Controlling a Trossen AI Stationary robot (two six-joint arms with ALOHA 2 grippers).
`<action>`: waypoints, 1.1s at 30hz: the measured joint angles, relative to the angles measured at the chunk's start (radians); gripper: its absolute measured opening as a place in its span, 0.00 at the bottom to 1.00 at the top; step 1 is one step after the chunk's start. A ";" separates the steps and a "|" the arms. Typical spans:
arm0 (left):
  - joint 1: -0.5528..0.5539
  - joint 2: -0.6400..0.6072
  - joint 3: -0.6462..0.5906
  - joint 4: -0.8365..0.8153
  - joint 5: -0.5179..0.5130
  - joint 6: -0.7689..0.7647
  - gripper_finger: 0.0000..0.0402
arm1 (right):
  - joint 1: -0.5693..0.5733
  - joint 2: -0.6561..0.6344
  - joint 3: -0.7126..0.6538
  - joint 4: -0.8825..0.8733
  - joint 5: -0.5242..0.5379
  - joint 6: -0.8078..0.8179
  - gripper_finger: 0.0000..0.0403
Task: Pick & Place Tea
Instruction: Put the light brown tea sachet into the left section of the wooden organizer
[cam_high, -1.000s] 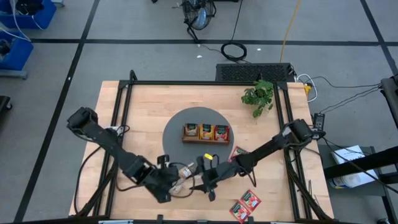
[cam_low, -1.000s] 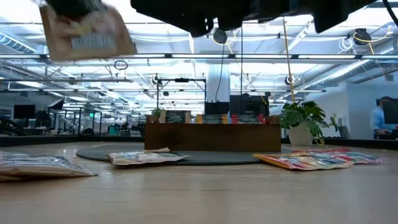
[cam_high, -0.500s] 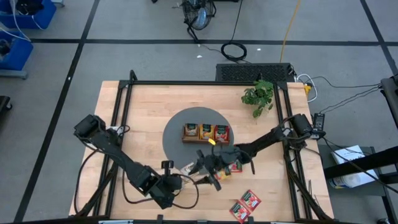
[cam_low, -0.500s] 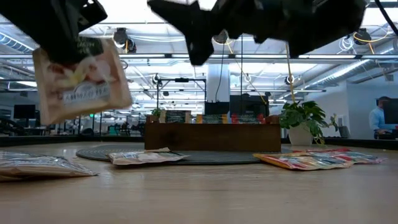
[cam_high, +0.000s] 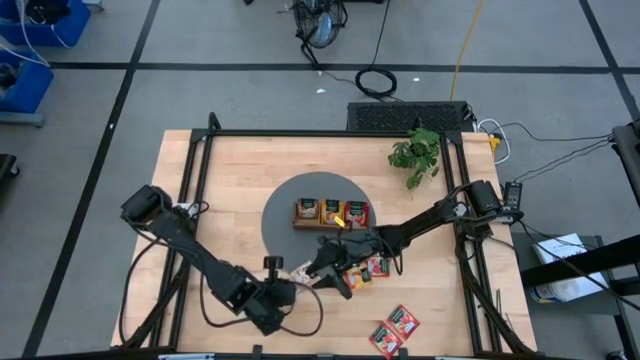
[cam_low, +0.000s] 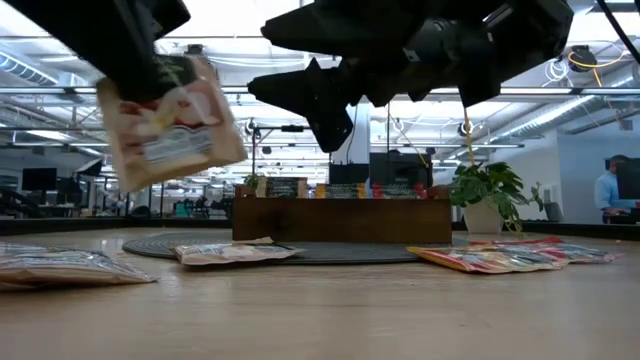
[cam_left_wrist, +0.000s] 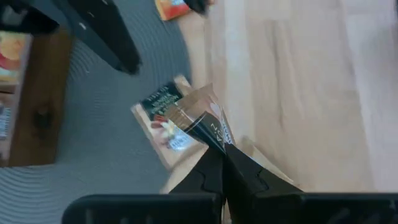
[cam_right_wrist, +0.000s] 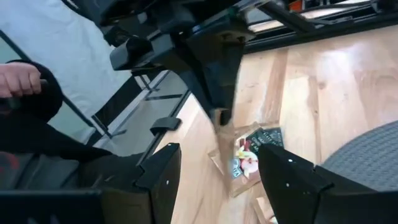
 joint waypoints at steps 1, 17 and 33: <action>0.006 0.000 0.003 -0.002 -0.002 0.007 0.02 | 0.000 0.000 0.000 -0.001 -0.003 0.001 0.49; 0.082 0.000 0.014 0.050 0.030 0.070 0.02 | -0.001 0.006 0.001 -0.015 0.037 -0.051 0.41; 0.115 0.000 0.014 0.113 0.033 0.128 0.03 | -0.016 0.006 0.002 -0.060 0.028 -0.171 0.06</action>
